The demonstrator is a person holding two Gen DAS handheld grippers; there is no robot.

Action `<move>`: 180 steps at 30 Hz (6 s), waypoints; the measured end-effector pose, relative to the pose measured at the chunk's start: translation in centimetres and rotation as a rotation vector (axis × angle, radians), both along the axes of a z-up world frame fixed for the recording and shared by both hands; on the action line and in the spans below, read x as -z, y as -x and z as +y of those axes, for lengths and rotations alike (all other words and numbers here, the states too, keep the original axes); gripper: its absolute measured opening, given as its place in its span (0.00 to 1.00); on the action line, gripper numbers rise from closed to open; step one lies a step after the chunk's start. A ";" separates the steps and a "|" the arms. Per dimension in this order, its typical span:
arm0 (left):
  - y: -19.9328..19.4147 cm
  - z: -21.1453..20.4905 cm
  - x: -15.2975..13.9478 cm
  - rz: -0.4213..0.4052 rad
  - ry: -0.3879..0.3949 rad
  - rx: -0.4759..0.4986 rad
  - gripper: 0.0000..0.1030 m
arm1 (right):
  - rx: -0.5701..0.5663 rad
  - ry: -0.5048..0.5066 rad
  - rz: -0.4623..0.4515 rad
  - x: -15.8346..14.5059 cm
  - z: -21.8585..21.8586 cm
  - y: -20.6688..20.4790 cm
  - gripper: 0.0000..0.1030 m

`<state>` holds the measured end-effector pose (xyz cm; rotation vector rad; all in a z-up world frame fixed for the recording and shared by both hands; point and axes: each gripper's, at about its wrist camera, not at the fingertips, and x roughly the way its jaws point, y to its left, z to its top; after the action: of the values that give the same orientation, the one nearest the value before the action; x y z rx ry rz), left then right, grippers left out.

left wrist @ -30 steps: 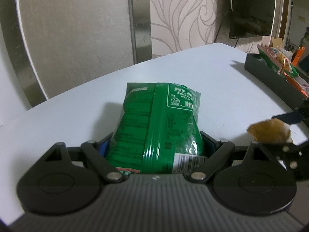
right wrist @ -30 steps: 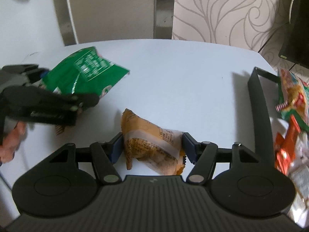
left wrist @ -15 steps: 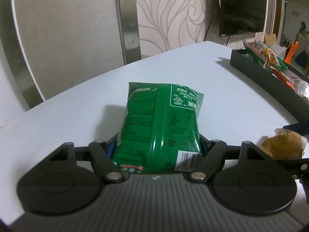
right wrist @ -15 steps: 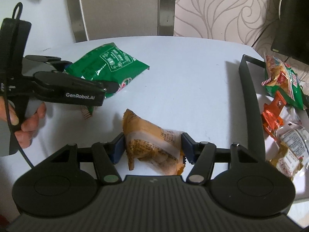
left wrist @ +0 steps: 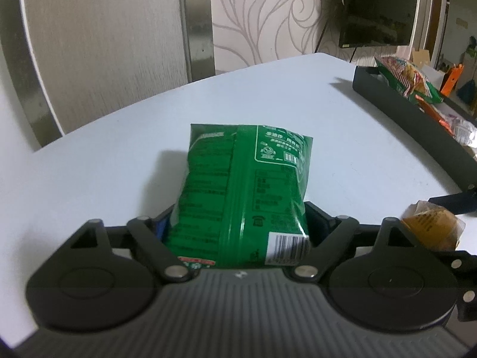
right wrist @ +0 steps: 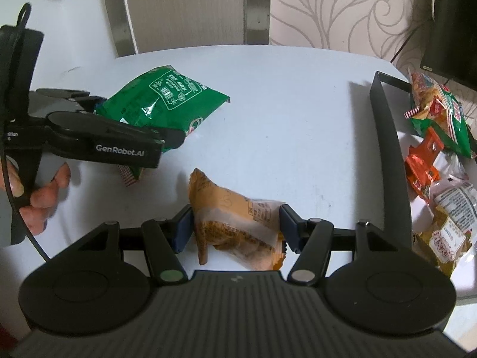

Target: Organize snacks

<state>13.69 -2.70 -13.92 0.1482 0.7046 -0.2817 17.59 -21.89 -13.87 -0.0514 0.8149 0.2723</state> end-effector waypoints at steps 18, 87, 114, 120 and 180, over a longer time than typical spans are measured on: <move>2.1 -0.1 -0.9 -0.010 0.058 -0.009 0.66 | -0.025 -0.048 -0.011 -1.0 -0.8 0.3 0.64; -4.3 -25.0 -2.7 -0.129 0.077 0.358 0.83 | 0.209 0.039 -0.052 -1.9 -18.9 -2.1 0.67; -0.8 -22.8 -5.7 -0.175 0.148 0.398 0.84 | 0.229 0.033 -0.148 -4.6 -17.6 2.5 0.80; -0.2 -22.6 -5.7 -0.181 0.147 0.399 0.84 | 0.244 0.020 -0.156 -4.9 -17.7 3.2 0.80; 7.6 -10.8 -11.5 -0.189 0.071 0.056 0.83 | 0.297 -0.104 -0.226 -11.1 -9.3 14.2 0.90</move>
<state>6.10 -13.47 -2.39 0.1250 0.5026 -0.3407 3.35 -31.18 -2.78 0.1337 0.5735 0.0265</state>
